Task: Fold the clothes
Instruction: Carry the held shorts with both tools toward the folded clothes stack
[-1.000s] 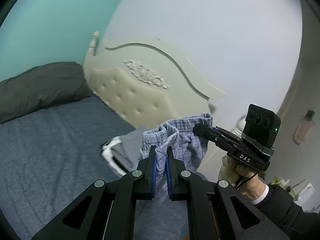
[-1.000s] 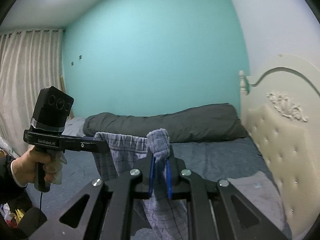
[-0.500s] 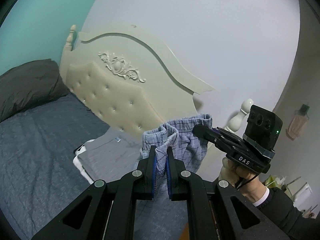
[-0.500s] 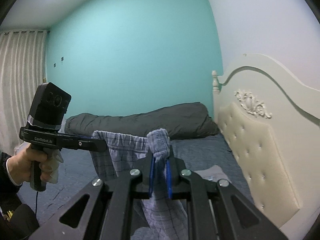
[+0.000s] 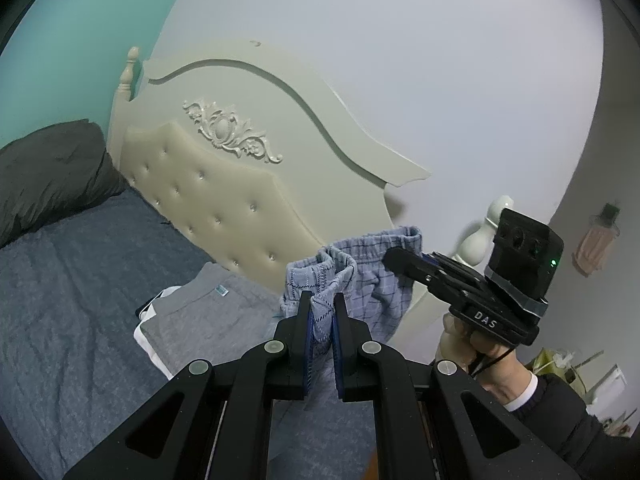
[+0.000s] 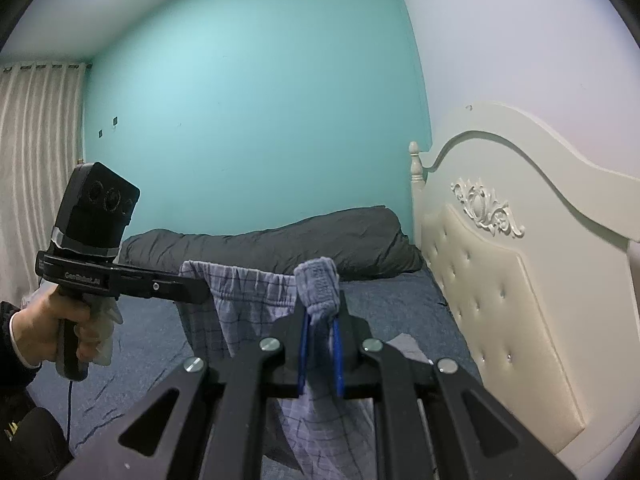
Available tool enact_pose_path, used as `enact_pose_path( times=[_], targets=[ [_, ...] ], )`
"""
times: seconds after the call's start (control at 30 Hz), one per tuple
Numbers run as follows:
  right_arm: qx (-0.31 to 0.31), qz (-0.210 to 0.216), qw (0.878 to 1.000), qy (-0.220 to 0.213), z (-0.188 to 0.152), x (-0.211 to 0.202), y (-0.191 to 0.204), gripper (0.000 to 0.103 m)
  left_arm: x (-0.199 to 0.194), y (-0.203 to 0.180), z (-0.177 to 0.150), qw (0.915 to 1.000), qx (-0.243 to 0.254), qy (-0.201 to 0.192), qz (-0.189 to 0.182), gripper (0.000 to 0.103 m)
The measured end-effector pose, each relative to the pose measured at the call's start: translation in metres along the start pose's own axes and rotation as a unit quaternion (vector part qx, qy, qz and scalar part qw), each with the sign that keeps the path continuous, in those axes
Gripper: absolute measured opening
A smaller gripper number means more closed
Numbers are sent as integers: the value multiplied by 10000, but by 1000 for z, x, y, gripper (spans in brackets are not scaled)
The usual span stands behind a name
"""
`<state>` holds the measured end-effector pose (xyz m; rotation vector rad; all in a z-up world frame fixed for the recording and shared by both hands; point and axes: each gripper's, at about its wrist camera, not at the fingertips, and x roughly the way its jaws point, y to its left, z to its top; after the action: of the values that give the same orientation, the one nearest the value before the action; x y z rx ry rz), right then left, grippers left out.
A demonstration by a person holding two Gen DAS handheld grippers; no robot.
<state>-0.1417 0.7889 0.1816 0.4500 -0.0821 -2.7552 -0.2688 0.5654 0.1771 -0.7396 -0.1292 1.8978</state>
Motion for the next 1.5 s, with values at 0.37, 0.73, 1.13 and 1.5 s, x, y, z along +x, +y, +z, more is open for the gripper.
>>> enact_pose_path(
  times=[0.37, 0.73, 1.13, 1.5],
  targets=[
    [-198, 7, 9998, -82, 19, -21, -4, 9, -10, -25, 10, 9998, 117, -128, -114, 8],
    [-108, -155, 9998, 52, 15, -24, -18, 9, 6, -25, 13, 10000, 45, -85, -5, 8],
    [154, -473, 9965, 673, -8, 71, -67, 9, 64, 66, 19, 9981, -526, 128, 309, 8],
    [71, -635, 9856, 1568, -21, 193, -110, 9, 122, 179, 17, 9905, -1277, 306, 417, 8]
  ],
)
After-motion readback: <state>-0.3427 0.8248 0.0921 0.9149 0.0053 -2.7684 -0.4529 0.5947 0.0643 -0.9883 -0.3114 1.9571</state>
